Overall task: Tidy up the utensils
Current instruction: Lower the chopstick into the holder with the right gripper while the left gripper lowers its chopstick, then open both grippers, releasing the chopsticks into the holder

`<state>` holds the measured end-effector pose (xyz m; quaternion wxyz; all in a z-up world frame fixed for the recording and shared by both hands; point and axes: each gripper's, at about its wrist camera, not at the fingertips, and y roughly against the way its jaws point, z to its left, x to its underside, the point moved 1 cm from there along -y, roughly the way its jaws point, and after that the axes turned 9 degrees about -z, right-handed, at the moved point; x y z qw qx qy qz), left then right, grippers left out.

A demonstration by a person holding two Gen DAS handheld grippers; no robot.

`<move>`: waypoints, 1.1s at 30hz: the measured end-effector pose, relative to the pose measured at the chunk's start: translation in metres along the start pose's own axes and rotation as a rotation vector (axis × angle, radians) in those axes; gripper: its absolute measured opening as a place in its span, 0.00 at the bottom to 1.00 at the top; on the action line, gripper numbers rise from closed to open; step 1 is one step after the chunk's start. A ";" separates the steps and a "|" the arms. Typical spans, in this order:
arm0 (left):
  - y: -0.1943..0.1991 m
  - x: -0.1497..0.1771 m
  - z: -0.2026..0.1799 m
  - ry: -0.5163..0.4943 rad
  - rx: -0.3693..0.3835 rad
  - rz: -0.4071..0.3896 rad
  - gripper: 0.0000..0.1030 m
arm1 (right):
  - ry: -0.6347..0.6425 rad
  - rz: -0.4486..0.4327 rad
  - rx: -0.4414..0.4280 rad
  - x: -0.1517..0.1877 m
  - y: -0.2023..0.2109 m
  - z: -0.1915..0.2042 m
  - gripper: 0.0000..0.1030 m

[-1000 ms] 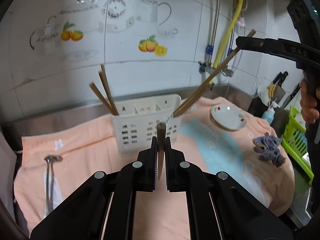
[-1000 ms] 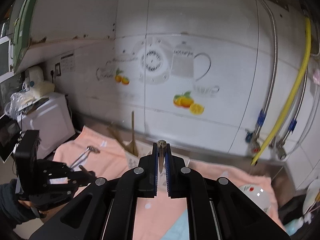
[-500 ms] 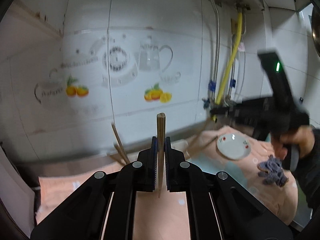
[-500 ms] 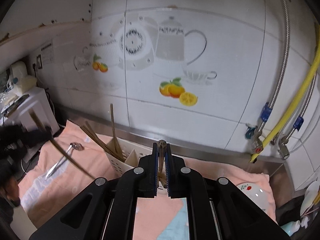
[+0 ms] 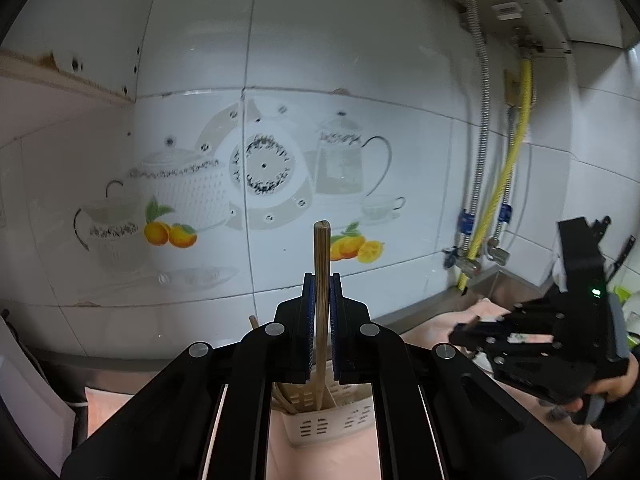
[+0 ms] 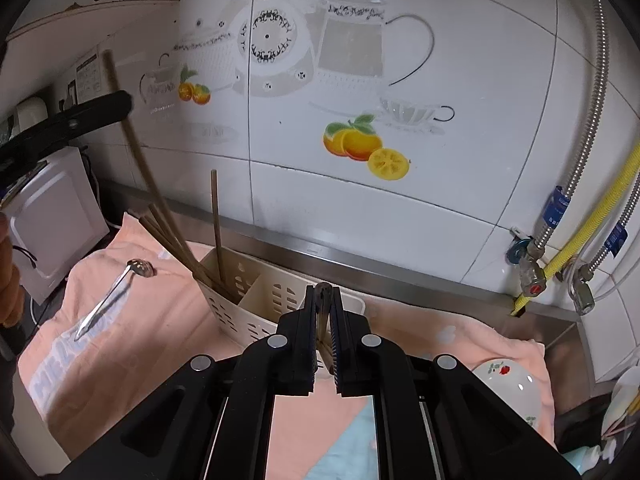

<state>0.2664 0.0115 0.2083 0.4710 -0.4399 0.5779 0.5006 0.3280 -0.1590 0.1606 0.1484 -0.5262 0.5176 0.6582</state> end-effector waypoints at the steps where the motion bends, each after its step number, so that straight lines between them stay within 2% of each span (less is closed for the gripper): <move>1: -0.004 0.002 0.001 0.008 -0.003 0.005 0.06 | -0.002 0.001 -0.001 0.001 -0.001 -0.001 0.06; 11: -0.034 0.033 0.013 0.048 -0.014 0.089 0.06 | -0.011 0.020 0.011 0.008 -0.011 -0.006 0.06; 22: -0.042 0.052 0.012 0.044 -0.003 0.152 0.06 | -0.019 0.017 0.010 0.010 -0.011 -0.007 0.08; 28: -0.042 0.056 0.012 0.040 -0.007 0.164 0.08 | -0.019 0.008 0.015 0.009 -0.008 -0.006 0.22; 30: -0.040 0.057 0.011 0.040 -0.007 0.164 0.12 | -0.015 0.002 0.021 0.009 -0.005 -0.005 0.28; 32: -0.037 0.058 0.011 0.038 -0.010 0.160 0.26 | -0.014 -0.007 0.024 0.009 -0.002 -0.004 0.34; 33: -0.036 0.058 0.010 0.035 -0.012 0.159 0.27 | -0.015 -0.009 0.024 0.009 -0.001 -0.004 0.35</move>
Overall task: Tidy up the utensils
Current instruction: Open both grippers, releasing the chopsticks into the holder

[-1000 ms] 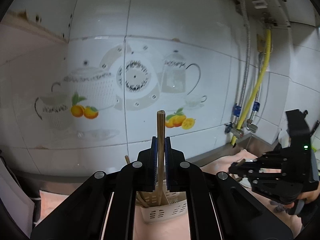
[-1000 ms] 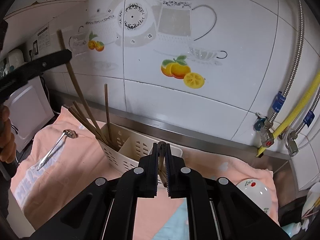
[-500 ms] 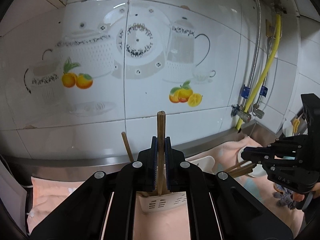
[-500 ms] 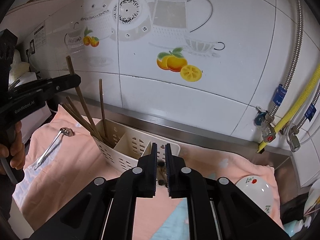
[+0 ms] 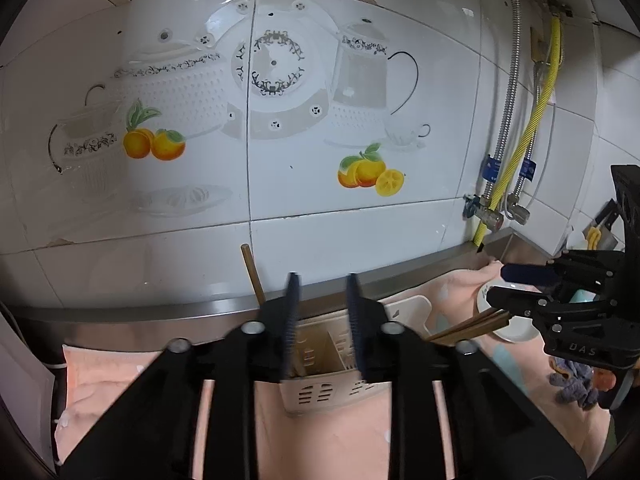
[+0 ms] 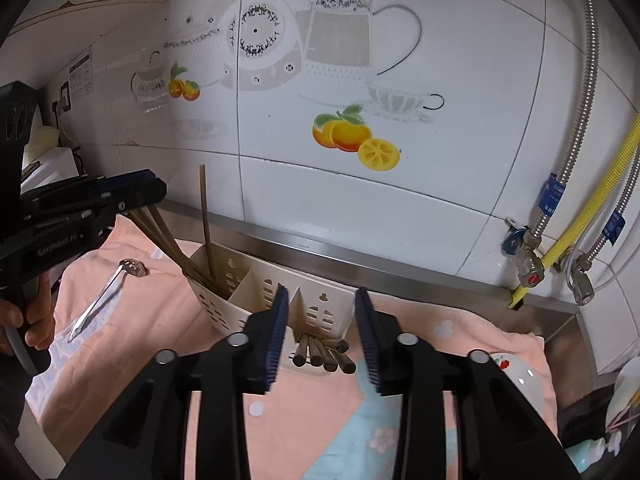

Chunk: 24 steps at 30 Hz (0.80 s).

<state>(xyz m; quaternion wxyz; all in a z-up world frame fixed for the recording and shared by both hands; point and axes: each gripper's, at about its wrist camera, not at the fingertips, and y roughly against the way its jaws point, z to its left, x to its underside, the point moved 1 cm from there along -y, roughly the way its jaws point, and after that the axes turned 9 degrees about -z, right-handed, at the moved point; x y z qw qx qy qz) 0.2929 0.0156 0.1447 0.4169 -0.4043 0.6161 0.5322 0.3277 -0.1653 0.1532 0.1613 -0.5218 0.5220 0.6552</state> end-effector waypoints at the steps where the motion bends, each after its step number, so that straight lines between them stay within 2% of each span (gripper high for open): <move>1: 0.001 0.000 0.000 -0.002 -0.001 -0.001 0.27 | 0.000 -0.002 0.001 0.000 0.001 0.000 0.37; 3: 0.004 0.001 0.000 -0.002 -0.002 -0.002 0.32 | -0.001 -0.010 0.004 0.000 0.004 0.001 0.44; 4: 0.006 0.001 0.001 -0.001 -0.007 -0.005 0.38 | -0.001 -0.014 0.006 0.000 0.006 0.001 0.45; 6: 0.011 0.002 0.001 -0.003 -0.009 -0.012 0.41 | -0.001 -0.021 0.005 0.000 0.009 0.002 0.47; 7: 0.013 0.002 0.002 -0.006 -0.007 -0.018 0.43 | -0.001 -0.025 0.006 0.000 0.010 0.002 0.53; 11: 0.024 0.003 0.002 -0.014 -0.017 -0.032 0.59 | 0.005 -0.037 0.015 0.002 0.016 0.005 0.62; 17: 0.041 0.007 0.001 -0.025 -0.035 -0.056 0.79 | 0.006 -0.050 0.020 0.006 0.024 0.008 0.70; 24: 0.059 0.016 0.005 -0.022 -0.048 -0.068 0.92 | 0.008 -0.074 0.027 0.010 0.038 0.013 0.81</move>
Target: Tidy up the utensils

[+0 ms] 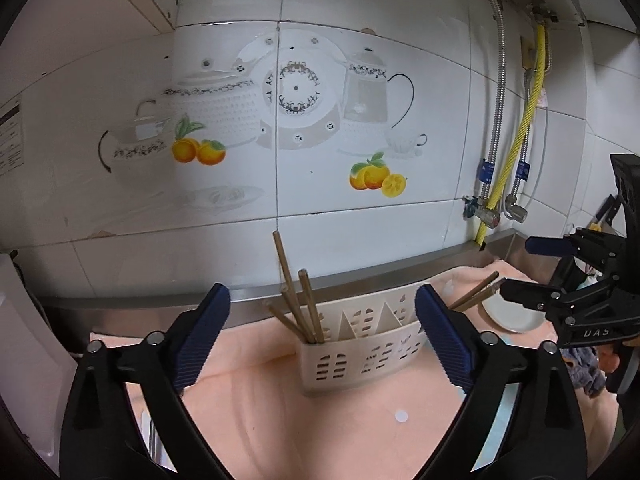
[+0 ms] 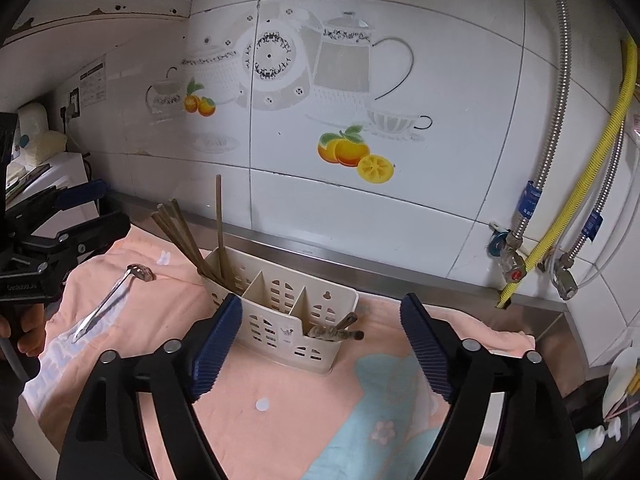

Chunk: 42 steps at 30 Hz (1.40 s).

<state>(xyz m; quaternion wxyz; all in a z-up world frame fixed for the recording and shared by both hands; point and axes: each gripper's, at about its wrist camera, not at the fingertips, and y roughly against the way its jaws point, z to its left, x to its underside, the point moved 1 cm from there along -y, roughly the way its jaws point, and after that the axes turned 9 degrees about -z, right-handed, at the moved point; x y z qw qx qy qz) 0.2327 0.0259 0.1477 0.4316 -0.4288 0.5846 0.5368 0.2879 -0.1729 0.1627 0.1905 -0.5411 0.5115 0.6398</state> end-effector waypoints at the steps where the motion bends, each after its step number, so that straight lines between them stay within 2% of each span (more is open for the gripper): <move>1: 0.002 0.001 0.000 0.000 0.000 0.000 0.93 | 0.001 -0.006 -0.001 0.001 0.003 0.001 0.82; 14: 0.038 0.022 0.003 0.009 0.012 -0.004 0.95 | -0.005 -0.039 0.014 0.021 0.030 0.014 0.88; 42: 0.095 0.068 -0.003 0.002 -0.002 0.000 0.95 | 0.010 -0.049 0.032 0.081 0.066 0.061 0.91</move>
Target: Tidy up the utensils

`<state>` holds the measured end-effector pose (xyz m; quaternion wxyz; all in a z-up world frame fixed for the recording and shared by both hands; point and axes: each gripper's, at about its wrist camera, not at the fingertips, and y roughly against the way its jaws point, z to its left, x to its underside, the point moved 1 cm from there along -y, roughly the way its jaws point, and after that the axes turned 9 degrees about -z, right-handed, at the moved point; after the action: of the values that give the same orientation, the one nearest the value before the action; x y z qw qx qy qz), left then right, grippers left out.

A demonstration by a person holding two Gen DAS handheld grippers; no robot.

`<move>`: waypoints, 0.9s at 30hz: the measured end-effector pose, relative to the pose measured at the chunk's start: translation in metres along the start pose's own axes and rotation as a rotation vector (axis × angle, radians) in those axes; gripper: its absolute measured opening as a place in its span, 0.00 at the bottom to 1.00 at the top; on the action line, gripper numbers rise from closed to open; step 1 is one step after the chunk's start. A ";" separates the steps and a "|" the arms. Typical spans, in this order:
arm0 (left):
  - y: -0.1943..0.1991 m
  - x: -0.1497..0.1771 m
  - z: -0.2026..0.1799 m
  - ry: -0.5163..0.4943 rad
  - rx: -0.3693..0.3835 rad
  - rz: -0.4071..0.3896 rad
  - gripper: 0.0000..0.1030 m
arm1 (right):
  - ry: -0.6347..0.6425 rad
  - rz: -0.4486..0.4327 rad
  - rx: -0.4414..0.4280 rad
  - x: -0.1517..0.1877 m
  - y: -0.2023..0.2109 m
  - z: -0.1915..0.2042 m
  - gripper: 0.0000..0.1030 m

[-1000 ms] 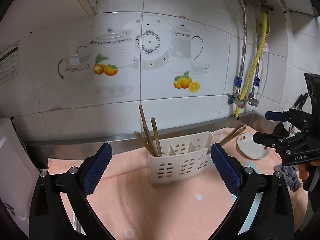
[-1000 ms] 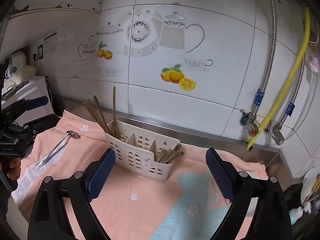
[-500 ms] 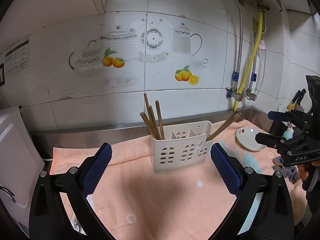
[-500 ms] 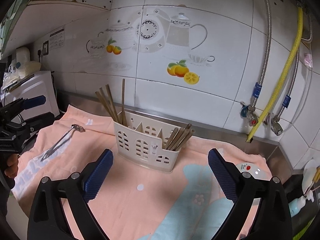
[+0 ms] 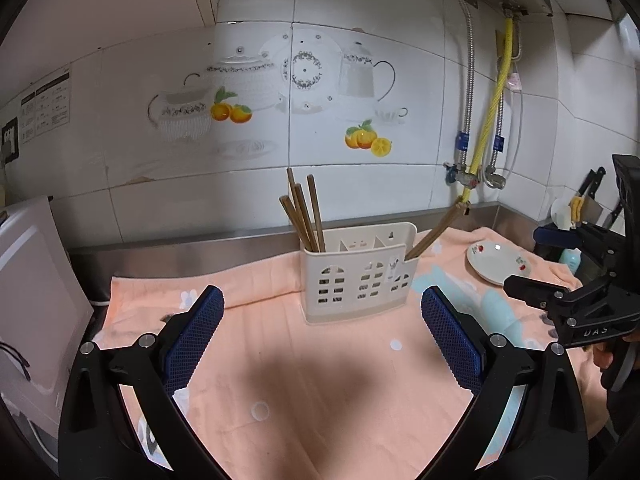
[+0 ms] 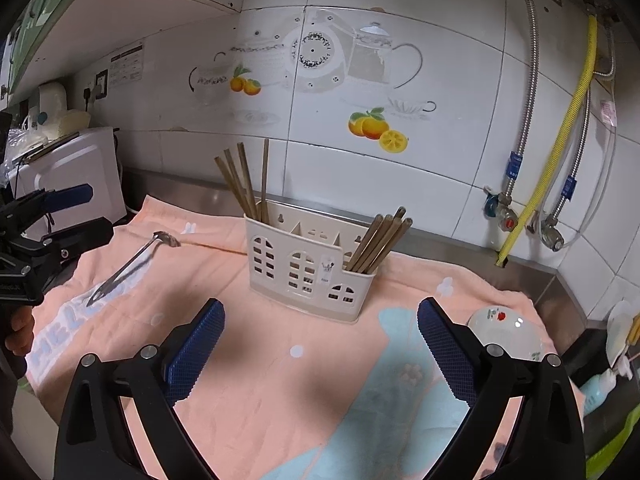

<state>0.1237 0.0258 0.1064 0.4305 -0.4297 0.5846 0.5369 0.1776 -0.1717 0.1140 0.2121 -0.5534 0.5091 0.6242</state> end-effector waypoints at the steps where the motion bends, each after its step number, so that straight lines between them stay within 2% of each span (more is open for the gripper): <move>1: 0.001 0.002 0.001 0.005 -0.001 0.000 0.95 | -0.003 0.000 -0.001 0.001 0.001 0.001 0.92; 7: 0.012 0.011 0.005 0.012 -0.001 -0.010 0.95 | -0.013 0.002 0.001 0.012 0.006 0.012 0.92; 16: 0.016 0.029 0.012 0.027 -0.010 0.027 0.95 | -0.036 0.012 -0.003 0.025 0.010 0.022 0.92; 27: 0.025 0.039 0.005 -0.004 -0.015 0.034 0.95 | -0.046 0.028 0.013 0.039 0.009 0.028 0.92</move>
<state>0.0893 0.0305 0.0754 0.4193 -0.4220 0.5870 0.5491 0.1454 -0.1628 0.0790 0.2185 -0.5306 0.5157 0.6363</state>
